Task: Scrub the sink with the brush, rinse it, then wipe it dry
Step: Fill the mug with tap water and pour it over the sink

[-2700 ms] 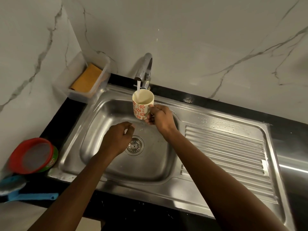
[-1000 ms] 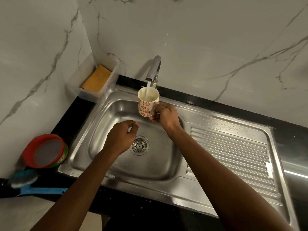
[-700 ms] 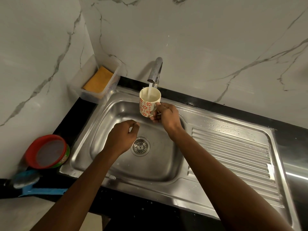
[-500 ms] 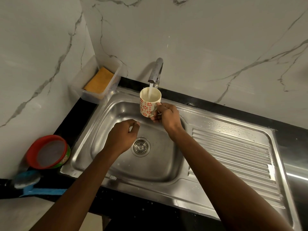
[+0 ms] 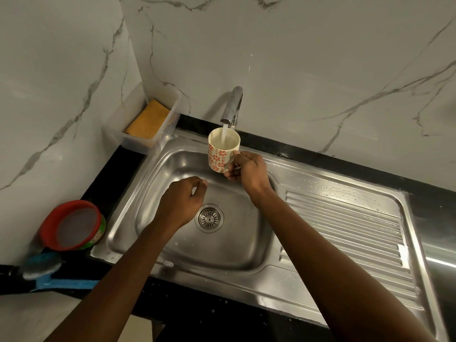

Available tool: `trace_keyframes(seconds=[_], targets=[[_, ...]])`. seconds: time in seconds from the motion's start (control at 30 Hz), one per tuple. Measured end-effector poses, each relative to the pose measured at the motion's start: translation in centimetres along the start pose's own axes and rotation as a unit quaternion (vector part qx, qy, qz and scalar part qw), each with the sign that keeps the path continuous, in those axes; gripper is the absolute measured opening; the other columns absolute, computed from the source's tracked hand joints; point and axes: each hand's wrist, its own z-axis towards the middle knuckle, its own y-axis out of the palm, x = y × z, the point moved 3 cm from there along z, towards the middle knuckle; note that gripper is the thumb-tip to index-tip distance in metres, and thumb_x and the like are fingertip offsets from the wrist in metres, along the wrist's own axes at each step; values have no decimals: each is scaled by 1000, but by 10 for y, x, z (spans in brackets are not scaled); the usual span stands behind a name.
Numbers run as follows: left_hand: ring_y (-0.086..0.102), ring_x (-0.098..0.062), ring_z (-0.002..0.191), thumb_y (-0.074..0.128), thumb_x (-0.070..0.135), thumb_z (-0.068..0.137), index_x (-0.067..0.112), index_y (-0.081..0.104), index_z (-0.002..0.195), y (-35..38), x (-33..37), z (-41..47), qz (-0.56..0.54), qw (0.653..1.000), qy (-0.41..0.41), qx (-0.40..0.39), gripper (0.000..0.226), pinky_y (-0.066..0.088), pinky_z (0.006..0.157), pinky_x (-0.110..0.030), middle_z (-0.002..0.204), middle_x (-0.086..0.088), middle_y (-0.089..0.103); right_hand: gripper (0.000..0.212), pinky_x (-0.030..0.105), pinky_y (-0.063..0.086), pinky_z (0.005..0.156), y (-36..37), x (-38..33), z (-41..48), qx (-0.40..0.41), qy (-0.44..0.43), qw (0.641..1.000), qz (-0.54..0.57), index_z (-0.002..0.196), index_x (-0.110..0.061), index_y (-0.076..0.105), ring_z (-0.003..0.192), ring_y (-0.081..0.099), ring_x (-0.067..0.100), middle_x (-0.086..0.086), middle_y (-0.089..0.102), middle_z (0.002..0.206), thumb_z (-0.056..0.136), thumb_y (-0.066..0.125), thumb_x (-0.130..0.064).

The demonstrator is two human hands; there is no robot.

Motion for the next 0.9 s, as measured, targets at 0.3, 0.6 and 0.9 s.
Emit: trace_keyframes(seconds=[0.3, 0.6, 0.9], targets=[[72, -31, 87, 39, 61, 95, 27, 71, 100, -2, 1, 0, -1, 1000, -6, -8, 47, 60, 84, -52, 90, -10, 76, 27, 26, 61, 69, 0, 0, 2, 7, 7, 1000, 12, 95, -5, 65, 74, 65, 25, 14, 66, 81, 110, 48, -20], [72, -29, 83, 36, 65, 93, 29, 71, 97, -2, 2, 3, 0, 1000, -3, -18, 50, 60, 81, -52, 85, -7, 76, 29, 31, 62, 76, -2, 4, 4, 16, 3, 1000, -1, 95, -3, 66, 75, 66, 25, 12, 67, 79, 110, 49, -22], [70, -21, 77, 44, 53, 100, 26, 71, 99, 22, 8, 1, 29, 998, 11, -48, 38, 59, 79, -47, 84, 1, 75, 37, 38, 59, 76, -43, 21, -28, 12, -21, 1000, 18, 91, 4, 66, 76, 66, 28, 22, 66, 81, 110, 46, -20]])
